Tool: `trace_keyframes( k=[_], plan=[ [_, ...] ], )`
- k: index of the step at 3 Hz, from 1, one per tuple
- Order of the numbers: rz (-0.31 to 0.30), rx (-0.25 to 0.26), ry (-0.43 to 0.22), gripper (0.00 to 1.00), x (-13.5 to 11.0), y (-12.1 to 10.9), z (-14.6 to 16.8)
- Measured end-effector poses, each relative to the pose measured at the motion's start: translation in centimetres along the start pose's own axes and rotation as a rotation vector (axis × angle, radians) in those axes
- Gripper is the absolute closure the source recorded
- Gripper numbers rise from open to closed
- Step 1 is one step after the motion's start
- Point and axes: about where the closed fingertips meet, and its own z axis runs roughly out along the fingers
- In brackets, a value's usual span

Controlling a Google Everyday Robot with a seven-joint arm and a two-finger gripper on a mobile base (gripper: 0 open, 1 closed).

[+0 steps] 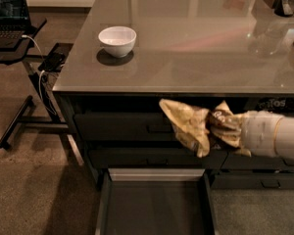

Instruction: Pick brown chip bag from bottom drawer and place on counter

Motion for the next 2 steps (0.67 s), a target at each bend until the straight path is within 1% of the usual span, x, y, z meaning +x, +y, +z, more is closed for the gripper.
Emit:
trace_keyframes(
  k=[1, 2],
  plan=[
    [-0.011, -0.007, -0.103, 1.0, -3.6, -4.8, -2.0],
    [0.007, -0.04, -0.203, 1.0, -7.1, -8.3, -3.2]
  ],
)
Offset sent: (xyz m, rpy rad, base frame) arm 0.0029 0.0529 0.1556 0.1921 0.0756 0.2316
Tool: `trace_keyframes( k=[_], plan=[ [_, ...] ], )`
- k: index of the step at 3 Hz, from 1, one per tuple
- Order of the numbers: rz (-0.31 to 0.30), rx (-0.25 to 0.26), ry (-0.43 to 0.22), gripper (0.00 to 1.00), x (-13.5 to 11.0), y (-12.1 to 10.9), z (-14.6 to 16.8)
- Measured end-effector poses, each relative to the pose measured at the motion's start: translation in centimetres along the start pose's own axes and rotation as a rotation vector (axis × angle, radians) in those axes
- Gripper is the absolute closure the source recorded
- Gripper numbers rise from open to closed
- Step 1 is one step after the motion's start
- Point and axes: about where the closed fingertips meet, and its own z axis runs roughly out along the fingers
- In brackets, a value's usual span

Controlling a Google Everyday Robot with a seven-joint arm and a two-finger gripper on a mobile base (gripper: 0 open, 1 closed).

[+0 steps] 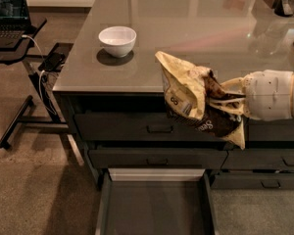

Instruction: Pick brown chip bag from bottom drawer and place on counter

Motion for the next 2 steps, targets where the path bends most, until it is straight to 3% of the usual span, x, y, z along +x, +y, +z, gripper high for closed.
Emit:
trace_keyframes(
  k=[1, 2],
  plan=[
    [-0.003, 0.0, -0.001, 1.0, -0.1, -0.1, 0.0],
    [-0.084, 0.008, 0.052, 1.0, -1.7, -3.5, -1.2]
  ],
)
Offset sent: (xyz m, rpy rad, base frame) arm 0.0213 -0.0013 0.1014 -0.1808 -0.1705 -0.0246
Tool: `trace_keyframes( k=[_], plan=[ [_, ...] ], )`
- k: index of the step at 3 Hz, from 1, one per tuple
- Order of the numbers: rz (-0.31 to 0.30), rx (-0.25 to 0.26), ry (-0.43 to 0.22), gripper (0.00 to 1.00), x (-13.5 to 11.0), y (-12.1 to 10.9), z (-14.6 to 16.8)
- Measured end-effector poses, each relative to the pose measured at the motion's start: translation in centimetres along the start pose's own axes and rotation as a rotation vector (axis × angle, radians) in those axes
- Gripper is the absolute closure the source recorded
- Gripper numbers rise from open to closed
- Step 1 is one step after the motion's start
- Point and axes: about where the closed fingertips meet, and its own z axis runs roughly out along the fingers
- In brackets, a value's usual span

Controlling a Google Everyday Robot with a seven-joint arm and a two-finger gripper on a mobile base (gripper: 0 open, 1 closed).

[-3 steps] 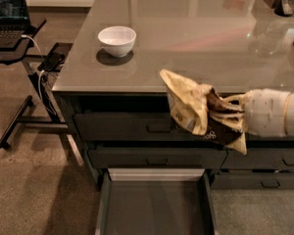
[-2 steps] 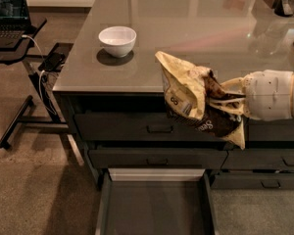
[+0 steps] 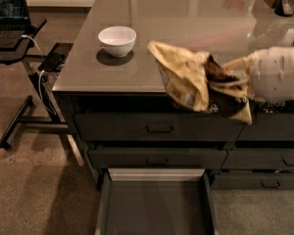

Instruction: Pick brown chip bag from bottom drawer and place on counter

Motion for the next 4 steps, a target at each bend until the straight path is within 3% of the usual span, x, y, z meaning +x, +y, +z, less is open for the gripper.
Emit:
trace_keyframes(
  k=[1, 2, 4],
  plan=[
    [-0.093, 0.025, 0.039, 1.0, -1.7, -5.8, -1.3],
    [-0.116, 0.061, 0.049, 1.0, -0.6, -11.0, -0.1],
    [0.004, 0.167, 0.093, 1.0, 6.4, -18.1, 7.9]
  ],
)
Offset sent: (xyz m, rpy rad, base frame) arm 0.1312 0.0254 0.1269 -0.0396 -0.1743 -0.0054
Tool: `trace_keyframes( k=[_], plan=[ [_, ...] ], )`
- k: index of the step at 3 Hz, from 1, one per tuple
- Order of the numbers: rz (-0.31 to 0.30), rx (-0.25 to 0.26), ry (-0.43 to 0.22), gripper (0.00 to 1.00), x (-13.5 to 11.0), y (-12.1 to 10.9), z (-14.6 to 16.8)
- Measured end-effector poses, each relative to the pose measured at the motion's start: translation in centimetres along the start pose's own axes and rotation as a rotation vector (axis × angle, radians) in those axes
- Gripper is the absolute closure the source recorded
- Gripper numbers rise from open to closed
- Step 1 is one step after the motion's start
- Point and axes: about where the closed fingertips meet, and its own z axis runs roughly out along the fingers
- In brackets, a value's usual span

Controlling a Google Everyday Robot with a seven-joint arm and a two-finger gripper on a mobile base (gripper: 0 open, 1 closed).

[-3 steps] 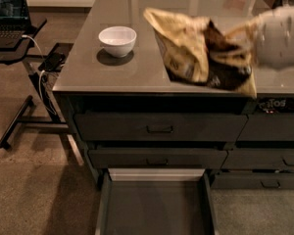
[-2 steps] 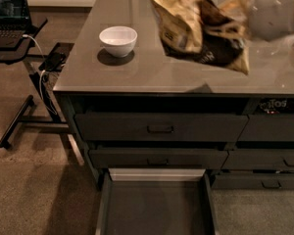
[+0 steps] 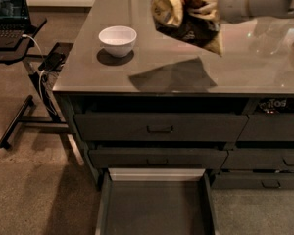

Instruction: Pick brown chip bag from bottom drawer and place on counter

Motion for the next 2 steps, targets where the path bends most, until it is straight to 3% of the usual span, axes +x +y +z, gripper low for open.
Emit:
trace_keyframes(
  k=[1, 2],
  plan=[
    [0.03, 0.044, 0.081, 1.0, 3.5, -1.6, 3.3],
    [0.02, 0.07, 0.195, 1.0, 6.9, -1.7, 4.3]
  ],
)
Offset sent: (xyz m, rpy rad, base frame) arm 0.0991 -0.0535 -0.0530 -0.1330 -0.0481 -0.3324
